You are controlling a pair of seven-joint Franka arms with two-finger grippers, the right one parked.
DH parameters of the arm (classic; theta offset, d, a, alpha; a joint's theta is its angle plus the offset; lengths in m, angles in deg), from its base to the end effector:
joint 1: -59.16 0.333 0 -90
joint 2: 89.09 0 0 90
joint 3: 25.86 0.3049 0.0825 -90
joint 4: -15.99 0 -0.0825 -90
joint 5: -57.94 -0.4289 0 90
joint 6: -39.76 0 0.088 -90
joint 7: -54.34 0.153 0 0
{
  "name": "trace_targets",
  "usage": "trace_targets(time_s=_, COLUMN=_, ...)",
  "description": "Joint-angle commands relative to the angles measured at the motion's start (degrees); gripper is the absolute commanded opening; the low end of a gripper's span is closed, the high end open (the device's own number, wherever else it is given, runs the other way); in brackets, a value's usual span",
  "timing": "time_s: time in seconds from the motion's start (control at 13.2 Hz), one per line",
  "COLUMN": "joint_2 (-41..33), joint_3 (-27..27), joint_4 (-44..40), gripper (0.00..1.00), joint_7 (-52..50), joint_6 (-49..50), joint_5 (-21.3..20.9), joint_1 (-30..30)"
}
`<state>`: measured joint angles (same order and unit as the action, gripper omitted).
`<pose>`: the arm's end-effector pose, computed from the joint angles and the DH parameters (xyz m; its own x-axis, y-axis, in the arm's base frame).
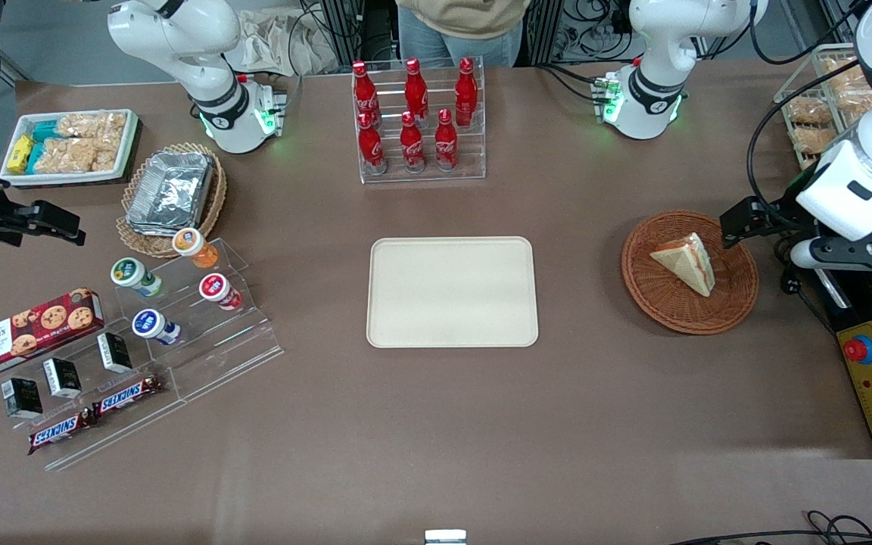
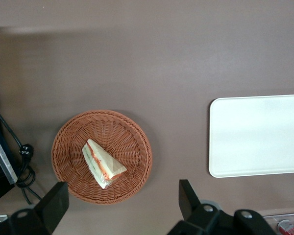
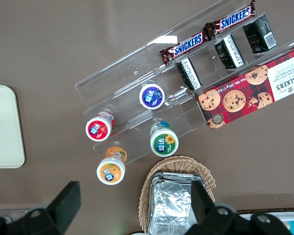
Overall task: Place sandwich from basket to tray
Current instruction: 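Move the left gripper toward the wicker basket with the sandwich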
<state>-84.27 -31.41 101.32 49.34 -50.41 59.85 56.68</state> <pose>0.6184 -0.0903 0.5587 0.9986 -0.0525 -0.0029 -0.0523 -0.9978 0.0414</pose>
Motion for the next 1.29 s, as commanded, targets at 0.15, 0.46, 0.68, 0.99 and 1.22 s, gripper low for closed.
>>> trace_targets(time_s=0.15, joint_2=-1.0, joint_3=-0.7, joint_4=0.7, gripper=1.0, joint_7=0.2, joint_6=0.3, joint_5=-2.3, joint_1=0.5)
trace_targets(time_s=0.46, joint_2=-1.7, joint_3=-0.5, joint_4=2.4, gripper=1.0, joint_7=-15.6, joint_6=0.3, joint_5=-3.7, joint_1=0.6)
trace_targets(time_s=0.68, joint_2=-5.8, joint_3=0.7, joint_4=7.5, gripper=1.0, joint_7=-24.0, joint_6=-0.2, joint_5=-3.6, joint_1=0.7)
trace_targets(time_s=0.99, joint_2=-21.6, joint_3=5.6, joint_4=30.9, gripper=1.0, joint_7=-33.7, joint_6=-8.5, joint_5=-3.4, joint_1=0.7)
trace_targets(time_s=1.22, joint_2=-28.7, joint_3=7.0, joint_4=42.7, gripper=1.0, joint_7=-38.1, joint_6=-12.6, joint_5=-3.6, joint_1=0.8)
